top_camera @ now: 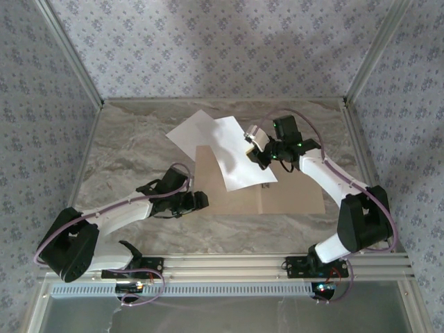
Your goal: Put the files into the folder
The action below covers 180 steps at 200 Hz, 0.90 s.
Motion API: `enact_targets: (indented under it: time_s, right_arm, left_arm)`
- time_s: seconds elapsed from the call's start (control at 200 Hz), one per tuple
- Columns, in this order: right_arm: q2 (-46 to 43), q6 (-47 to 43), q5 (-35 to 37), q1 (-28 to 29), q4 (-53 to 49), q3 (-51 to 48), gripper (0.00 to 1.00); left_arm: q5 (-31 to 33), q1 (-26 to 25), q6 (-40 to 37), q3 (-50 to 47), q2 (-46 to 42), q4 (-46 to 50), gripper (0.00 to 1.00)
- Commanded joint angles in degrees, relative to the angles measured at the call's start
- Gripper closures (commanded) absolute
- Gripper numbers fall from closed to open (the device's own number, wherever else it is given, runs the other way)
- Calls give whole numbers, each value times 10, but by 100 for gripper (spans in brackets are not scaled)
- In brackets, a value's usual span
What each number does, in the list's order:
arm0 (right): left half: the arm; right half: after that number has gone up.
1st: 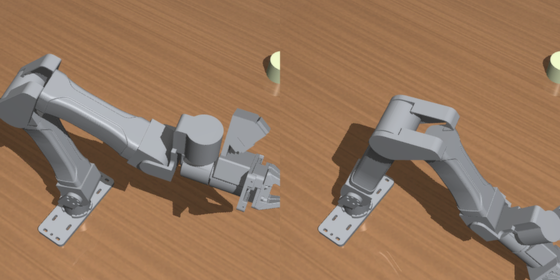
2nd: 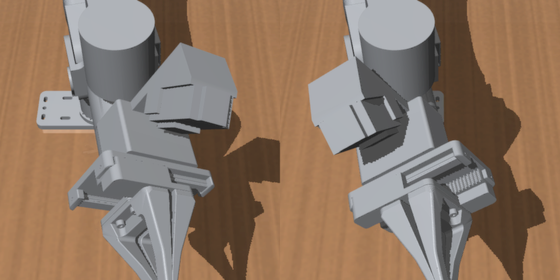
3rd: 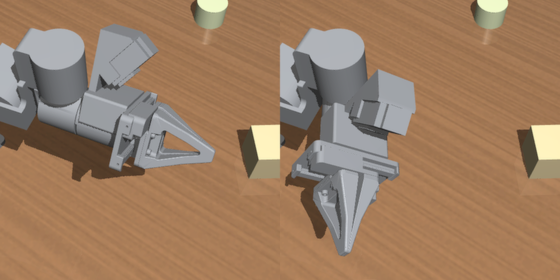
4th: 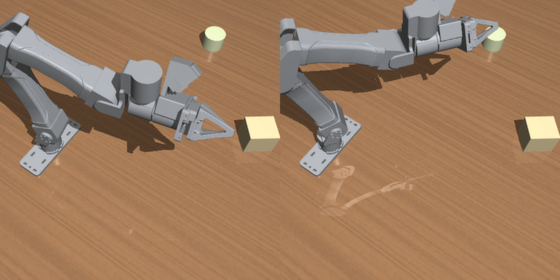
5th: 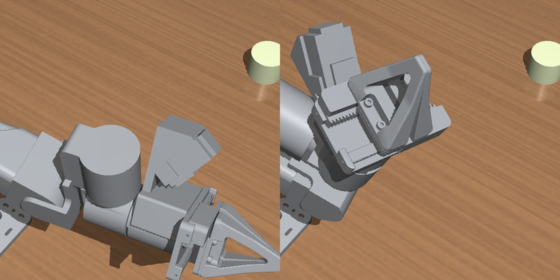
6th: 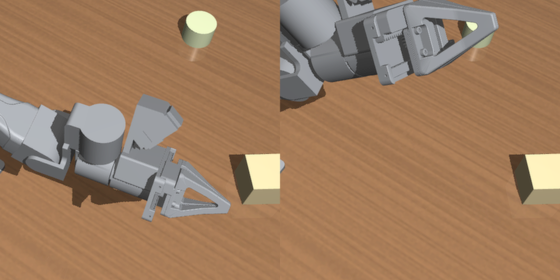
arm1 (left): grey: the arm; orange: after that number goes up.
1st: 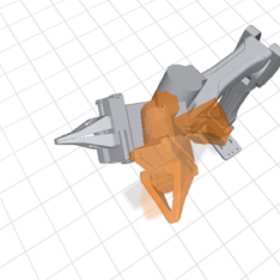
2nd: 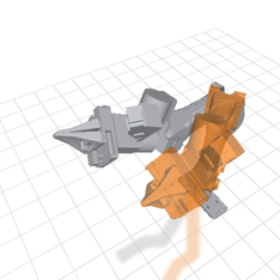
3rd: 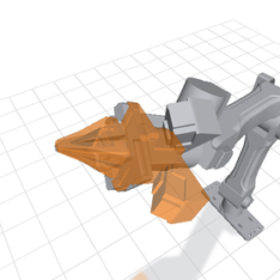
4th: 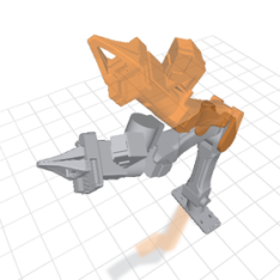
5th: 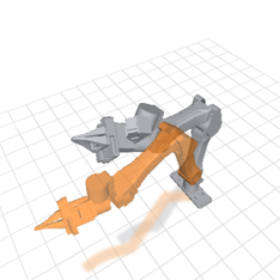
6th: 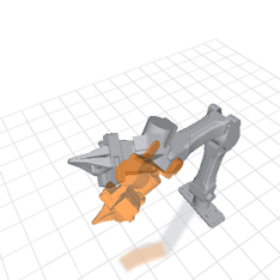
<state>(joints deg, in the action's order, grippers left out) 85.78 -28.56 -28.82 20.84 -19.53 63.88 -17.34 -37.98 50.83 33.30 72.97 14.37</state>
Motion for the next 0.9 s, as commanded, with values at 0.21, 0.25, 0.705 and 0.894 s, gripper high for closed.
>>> enact_targets:
  time_s: [0.21, 0.25, 0.705, 0.894]
  right_arm:
    - [24, 12, -78, -24, -71, 18, 100]
    - [36, 18, -87, -29, -85, 30, 100]
    - [115, 72, -172, -76, -105, 77, 100]
    - [135, 86, -195, -84, -104, 79, 100]
  left_arm:
    - [-8, 5, 2, 9, 1, -7, 25]
    - [-9, 5, 1, 11, 3, -7, 25]
    - [-10, 6, 1, 14, 19, -13, 25]
    - [-10, 7, 0, 15, 18, -12, 25]
